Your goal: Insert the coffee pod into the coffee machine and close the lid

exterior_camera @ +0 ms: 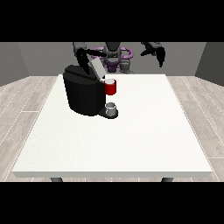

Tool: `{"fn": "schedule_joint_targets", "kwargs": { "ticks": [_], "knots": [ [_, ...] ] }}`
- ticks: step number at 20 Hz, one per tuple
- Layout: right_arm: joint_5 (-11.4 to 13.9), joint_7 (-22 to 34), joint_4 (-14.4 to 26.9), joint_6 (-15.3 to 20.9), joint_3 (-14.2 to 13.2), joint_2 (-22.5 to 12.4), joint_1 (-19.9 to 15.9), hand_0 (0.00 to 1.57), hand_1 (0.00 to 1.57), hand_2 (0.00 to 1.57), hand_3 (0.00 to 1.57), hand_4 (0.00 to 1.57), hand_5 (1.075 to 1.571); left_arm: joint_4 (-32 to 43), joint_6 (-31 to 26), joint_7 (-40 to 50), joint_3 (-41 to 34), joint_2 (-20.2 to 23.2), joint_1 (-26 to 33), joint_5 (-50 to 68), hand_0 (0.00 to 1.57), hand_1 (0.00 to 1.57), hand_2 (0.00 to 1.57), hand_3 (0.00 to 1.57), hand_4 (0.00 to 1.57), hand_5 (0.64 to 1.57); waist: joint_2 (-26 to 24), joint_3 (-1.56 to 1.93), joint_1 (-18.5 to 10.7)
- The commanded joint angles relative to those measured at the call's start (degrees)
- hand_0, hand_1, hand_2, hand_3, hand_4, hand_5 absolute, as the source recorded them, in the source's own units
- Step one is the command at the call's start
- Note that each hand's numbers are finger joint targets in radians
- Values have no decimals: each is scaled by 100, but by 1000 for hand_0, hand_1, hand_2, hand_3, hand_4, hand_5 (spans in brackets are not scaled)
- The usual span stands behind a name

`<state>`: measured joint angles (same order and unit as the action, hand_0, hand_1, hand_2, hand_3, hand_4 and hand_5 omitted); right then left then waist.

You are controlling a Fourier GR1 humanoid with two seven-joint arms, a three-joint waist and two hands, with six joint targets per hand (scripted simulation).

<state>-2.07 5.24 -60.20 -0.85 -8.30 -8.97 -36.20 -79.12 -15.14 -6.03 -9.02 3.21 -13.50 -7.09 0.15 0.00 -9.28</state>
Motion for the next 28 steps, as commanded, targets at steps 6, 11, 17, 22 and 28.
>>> {"fn": "schedule_joint_targets", "kwargs": {
  "ticks": [6, 11, 17, 22, 28],
  "knots": [
    [104, -291, 248, -87, 98, -50, -461, 0, 0, 0, 0, 129, 1571, 37, 248, -235, -60, 171, 72, -16, 0, 0, 0, 0, 346, 1571, 431, 0, 170],
    [380, -429, 505, 73, 251, -2, -786, 0, 0, 0, 0, 214, 1571, -431, 223, 440, 66, 148, -223, 76, 0, 0, 0, 0, 363, 1571, 514, 1, -175],
    [493, -235, 314, -76, 478, 7, -1015, 0, 0, 0, 0, 107, 1571, -195, 149, 73, 105, 205, 73, 5, 0, 0, 0, 0, 319, 1571, 444, 0, -182],
    [574, 97, 230, 187, 481, 72, -1549, 0, 0, 0, 0, 0, 1571, -163, 143, 54, 118, 195, -286, 49, 0, 0, 0, 0, 326, 1571, 638, -2, -406],
    [933, 249, -51, 159, 797, -69, -1600, 0, 0, 0, 0, 82, 1571, -14, 146, -323, 258, 80, -175, -36, 0, 0, 0, 0, 407, 1571, 775, -6, -632]
  ]
}}
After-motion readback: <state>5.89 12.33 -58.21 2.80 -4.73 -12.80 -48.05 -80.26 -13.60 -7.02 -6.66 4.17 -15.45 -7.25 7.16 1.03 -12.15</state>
